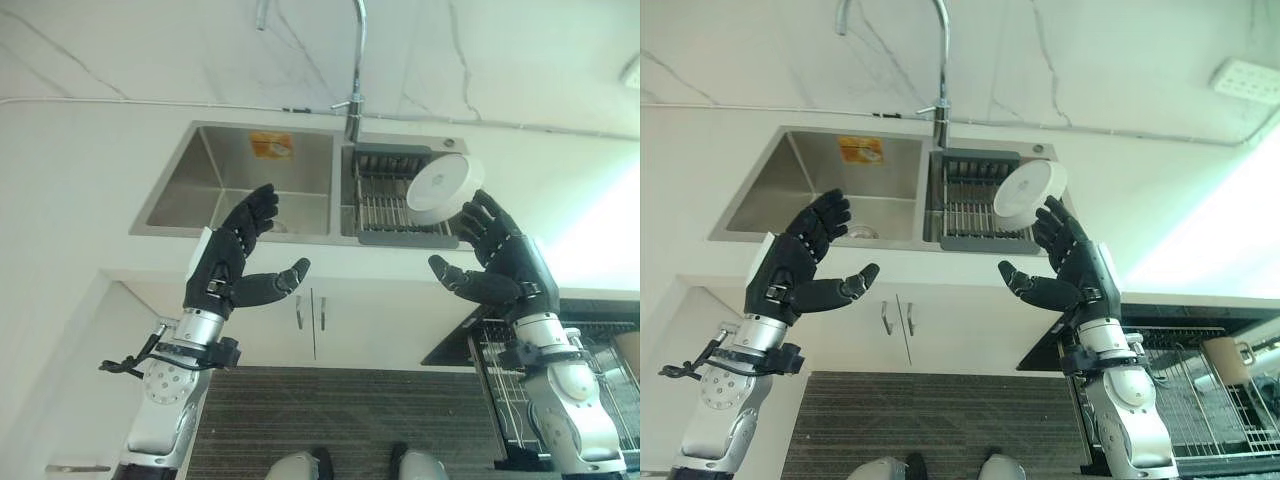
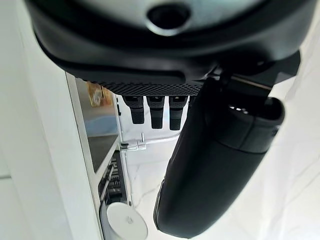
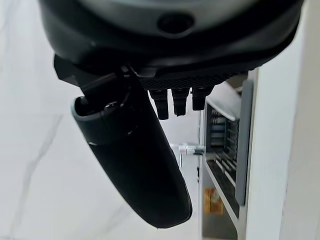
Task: Place the dishes in the dishwasher.
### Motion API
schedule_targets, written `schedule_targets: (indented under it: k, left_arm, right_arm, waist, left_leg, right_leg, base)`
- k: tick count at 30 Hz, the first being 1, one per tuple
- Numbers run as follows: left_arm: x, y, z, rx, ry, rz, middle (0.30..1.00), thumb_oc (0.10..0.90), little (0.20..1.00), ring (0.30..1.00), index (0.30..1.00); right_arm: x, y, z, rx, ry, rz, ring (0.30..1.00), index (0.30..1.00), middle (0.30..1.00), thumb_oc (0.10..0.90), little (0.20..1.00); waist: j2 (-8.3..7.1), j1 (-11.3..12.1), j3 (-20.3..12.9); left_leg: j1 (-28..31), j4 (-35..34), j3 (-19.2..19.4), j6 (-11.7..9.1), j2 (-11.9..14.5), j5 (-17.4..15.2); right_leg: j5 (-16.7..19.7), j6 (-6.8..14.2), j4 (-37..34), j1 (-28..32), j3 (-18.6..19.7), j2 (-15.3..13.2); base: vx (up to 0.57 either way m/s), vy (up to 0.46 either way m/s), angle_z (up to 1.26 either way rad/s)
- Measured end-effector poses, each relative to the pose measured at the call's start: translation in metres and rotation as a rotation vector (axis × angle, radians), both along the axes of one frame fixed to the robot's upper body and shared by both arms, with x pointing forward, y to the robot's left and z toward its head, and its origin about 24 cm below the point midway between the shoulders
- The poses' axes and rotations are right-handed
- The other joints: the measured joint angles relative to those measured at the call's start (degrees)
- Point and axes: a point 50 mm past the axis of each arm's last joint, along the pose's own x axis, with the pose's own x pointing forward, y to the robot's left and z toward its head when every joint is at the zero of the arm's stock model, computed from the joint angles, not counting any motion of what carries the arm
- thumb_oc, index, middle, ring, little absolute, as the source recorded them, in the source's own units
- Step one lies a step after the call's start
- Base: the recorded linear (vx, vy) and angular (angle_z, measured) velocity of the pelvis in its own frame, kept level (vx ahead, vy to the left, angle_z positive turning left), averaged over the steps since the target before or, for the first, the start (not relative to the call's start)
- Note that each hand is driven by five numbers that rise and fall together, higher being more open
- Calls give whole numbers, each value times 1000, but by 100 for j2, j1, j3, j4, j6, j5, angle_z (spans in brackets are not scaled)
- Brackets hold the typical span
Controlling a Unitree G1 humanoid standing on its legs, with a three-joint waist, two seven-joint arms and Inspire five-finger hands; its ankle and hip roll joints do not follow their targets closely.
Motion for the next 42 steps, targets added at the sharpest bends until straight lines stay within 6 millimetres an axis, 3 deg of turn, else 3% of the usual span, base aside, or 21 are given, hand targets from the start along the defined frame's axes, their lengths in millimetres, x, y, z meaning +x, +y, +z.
schedule_targets:
  k: [2,3,4,6,7,10,13,19,26,42]
  left_arm:
    - [0,-1,0,0,2,-5,900,800,900,900,900]
    - [0,0,1,0,-3,4,900,800,900,900,900]
    - [0,0,0,-5,-4,13,900,800,900,900,900]
    - [0,-2,2,-16,-16,15,900,800,900,900,900]
    - [-1,-4,5,-22,-38,15,900,800,900,900,900]
    - [-2,-7,11,-24,-68,0,900,800,900,900,900]
    - [0,-8,13,-25,-82,-6,900,800,900,900,900]
    - [9,-24,16,-24,-89,-75,900,800,900,900,900]
    - [11,-23,13,-18,-76,-75,900,800,900,900,900]
    - [11,-20,13,20,-66,-81,900,800,900,900,900]
  right_arm:
    - [0,0,0,23,0,-21,900,900,900,800,900]
    - [1,-1,1,47,-3,-30,900,900,900,800,900]
    - [4,-2,4,59,-11,-35,900,900,900,800,900]
    - [15,-5,8,79,-20,-61,900,900,900,800,900]
    - [22,-6,17,101,-44,-72,900,900,900,800,900]
    - [30,-7,32,179,-90,-60,900,900,900,800,900]
    - [32,-10,36,275,-97,-42,900,900,900,800,900]
    - [50,-18,18,437,-10,-55,900,900,900,800,900]
    - [67,-14,13,650,64,4,900,900,900,800,900]
    - [68,-20,1,726,184,-152,900,900,900,800,900]
  waist:
    - [-55,-18,3]
    - [-138,34,2]
    - [-132,29,25]
    - [-27,113,13]
    - [-18,118,10]
    - [12,121,1]
    - [152,115,-67]
    - [245,293,-117]
    - [271,555,-171]
    - [240,546,-197]
  left_leg:
    - [32,13,-19,-108,68,-11]
    - [57,83,-18,-235,104,-45]
    - [66,183,-110,-350,172,-104]
    - [106,177,-170,-581,483,-105]
    - [130,121,-240,-684,622,-22]
    - [403,-242,-303,-891,794,136]
    - [601,-550,-453,-1016,843,244]
    - [644,-627,-612,-985,707,309]
    - [557,-576,-764,-905,550,351]
    - [483,-474,-810,-880,511,366]
  right_leg:
    - [27,28,-221,40,88,31]
    - [86,-33,-417,206,58,202]
    - [432,58,-453,260,132,292]
    - [275,-94,-400,293,97,584]
    - [218,-272,-336,293,36,750]
    - [50,-467,-218,373,-57,965]
    - [-110,-556,-123,426,-85,1060]
    - [-166,-516,-64,503,-213,939]
    - [-183,-477,45,509,-327,752]
    - [-165,-467,69,504,-374,711]
  base:
    - [135,-238,-8]
    - [132,-210,8]
    - [170,-251,9]
    - [165,-208,-2]
    - [154,-180,-5]
    - [117,-125,-1]
    - [82,-89,2]
    - [40,-26,15]
    - [38,25,14]
    - [1,9,2]
